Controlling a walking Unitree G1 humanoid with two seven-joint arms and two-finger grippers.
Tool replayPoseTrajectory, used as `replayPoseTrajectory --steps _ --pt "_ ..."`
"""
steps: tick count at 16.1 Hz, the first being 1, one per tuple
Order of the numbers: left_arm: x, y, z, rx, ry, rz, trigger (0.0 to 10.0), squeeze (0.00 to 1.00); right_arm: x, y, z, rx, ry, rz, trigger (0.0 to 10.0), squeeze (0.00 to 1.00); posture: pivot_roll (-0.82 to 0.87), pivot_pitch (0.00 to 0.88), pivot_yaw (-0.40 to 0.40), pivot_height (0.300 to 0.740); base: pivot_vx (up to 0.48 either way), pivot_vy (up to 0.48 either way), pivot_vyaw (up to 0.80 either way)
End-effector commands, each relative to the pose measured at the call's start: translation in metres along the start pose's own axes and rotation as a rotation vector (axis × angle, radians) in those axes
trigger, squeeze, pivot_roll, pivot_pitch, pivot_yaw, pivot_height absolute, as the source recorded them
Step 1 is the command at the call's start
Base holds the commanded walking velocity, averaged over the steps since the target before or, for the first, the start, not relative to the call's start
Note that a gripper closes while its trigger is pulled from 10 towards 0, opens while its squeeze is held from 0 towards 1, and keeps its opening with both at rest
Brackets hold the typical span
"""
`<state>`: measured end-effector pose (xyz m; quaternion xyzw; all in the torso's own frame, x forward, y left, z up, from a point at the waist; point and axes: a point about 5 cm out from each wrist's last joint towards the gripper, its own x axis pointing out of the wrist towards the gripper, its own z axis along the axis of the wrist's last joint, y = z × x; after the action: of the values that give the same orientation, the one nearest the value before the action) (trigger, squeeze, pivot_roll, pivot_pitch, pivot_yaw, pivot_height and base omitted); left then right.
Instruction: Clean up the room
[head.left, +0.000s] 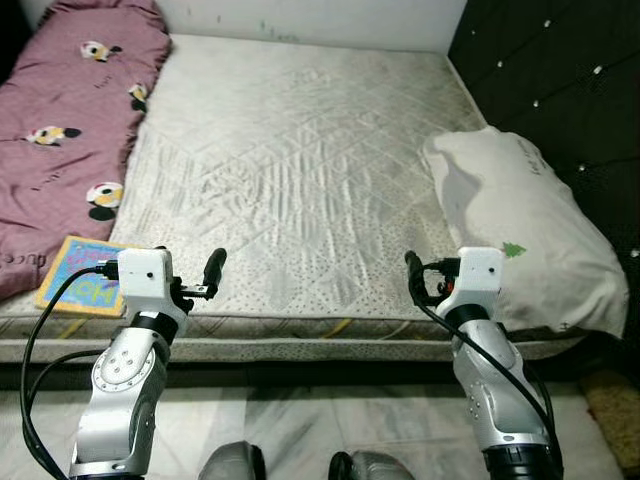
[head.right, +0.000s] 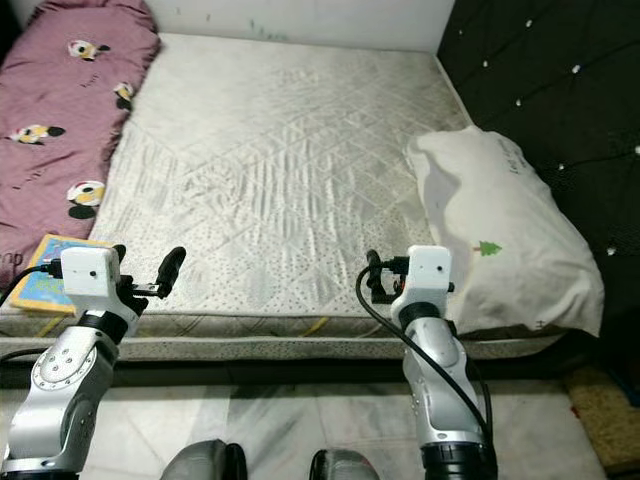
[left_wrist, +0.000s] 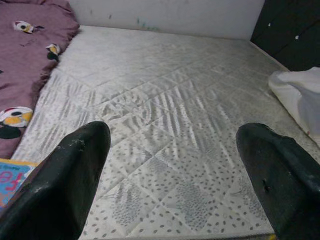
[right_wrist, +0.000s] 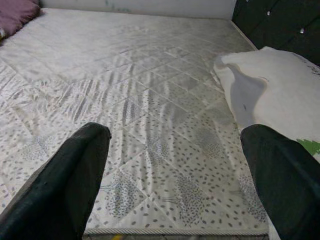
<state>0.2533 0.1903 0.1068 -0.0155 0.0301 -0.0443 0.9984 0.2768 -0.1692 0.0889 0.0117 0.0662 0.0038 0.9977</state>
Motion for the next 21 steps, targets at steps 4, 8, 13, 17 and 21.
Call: replayPoseTrajectory --steps 4,8,13,17,21 --pt "0.0009 -0.0024 0.0023 0.010 -0.013 -0.012 10.0 0.00 0.0041 -0.0044 0.0045 -0.019 -0.018 -0.016 10.0 0.00 0.02 0.082 -0.068 0.740 0.316 0.000 0.00" --pt "0.0017 -0.0025 0.0023 0.012 -0.012 -0.011 10.0 0.00 0.0012 -0.0054 -0.0001 -0.018 -0.007 -0.032 10.0 0.00 0.02 0.086 -0.067 0.740 0.318 0.000 0.00" --pt "0.0025 -0.0005 0.0004 0.022 0.001 0.018 10.0 0.00 0.0025 -0.0065 0.0003 -0.016 -0.009 -0.037 10.0 0.00 0.02 0.088 -0.065 0.740 0.116 0.000 0.00" --pt "0.0027 0.0000 -0.0009 0.007 0.012 0.018 10.0 0.00 0.0024 -0.0057 0.0001 -0.012 -0.010 -0.035 10.0 0.00 0.02 0.091 -0.063 0.740 0.000 0.226 0.00" --pt "0.0040 -0.0010 0.0001 0.001 0.010 0.020 10.0 0.00 0.0025 -0.0071 -0.0016 -0.002 -0.003 -0.046 10.0 0.00 0.02 0.097 -0.062 0.740 0.000 0.480 -0.10"
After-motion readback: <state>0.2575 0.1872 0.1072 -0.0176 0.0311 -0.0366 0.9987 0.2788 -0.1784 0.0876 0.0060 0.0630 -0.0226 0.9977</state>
